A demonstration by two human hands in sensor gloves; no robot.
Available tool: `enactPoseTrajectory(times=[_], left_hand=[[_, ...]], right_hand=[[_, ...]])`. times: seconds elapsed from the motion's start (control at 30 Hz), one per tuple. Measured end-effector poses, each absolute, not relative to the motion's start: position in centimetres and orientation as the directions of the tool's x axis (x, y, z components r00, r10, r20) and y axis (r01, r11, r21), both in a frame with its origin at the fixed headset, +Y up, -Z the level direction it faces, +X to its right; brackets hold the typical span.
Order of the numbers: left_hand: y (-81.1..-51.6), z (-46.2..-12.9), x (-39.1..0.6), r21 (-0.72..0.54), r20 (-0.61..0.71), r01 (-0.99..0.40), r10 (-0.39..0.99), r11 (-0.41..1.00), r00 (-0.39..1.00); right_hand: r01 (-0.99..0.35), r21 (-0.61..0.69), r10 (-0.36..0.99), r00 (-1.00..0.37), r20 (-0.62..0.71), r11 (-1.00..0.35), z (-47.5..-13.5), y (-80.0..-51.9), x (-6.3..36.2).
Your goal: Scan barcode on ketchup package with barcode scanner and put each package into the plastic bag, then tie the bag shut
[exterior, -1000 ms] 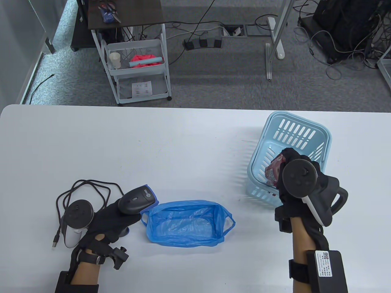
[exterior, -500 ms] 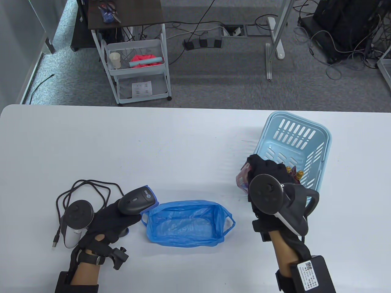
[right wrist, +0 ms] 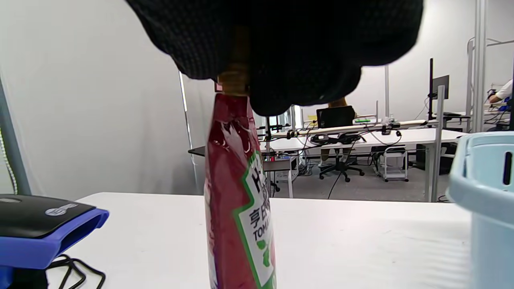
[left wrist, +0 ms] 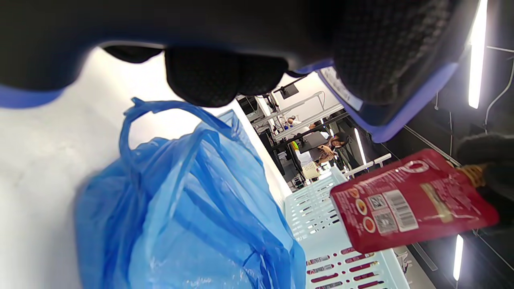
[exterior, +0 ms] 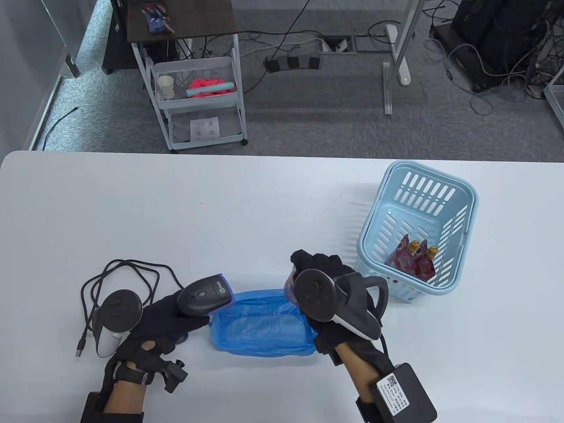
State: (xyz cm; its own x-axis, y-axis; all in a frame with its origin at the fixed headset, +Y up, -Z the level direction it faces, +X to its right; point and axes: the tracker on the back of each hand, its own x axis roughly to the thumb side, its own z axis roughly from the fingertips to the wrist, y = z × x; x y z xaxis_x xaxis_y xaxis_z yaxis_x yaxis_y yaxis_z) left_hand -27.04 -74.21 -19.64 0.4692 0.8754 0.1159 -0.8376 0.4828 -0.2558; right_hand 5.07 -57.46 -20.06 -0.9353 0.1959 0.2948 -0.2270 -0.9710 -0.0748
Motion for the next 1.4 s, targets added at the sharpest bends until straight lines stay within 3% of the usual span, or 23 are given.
enactPoseTrajectory(times=[0.53,1.4], left_hand=[[-74.0,-19.3,-25.2,-0.328,0.196,-0.754,0.822,0.569,0.535],[-74.1,-19.3,-24.6,-0.341,0.209,-0.703,0.779,0.624,0.591]], right_hand=[[-0.273,0.009,0.257,-0.895,0.365,-0.962,-20.4,-60.0,1.0],[-0.279,0.022,0.265,-0.883,0.388,-0.960,-20.3,-60.1,0.0]])
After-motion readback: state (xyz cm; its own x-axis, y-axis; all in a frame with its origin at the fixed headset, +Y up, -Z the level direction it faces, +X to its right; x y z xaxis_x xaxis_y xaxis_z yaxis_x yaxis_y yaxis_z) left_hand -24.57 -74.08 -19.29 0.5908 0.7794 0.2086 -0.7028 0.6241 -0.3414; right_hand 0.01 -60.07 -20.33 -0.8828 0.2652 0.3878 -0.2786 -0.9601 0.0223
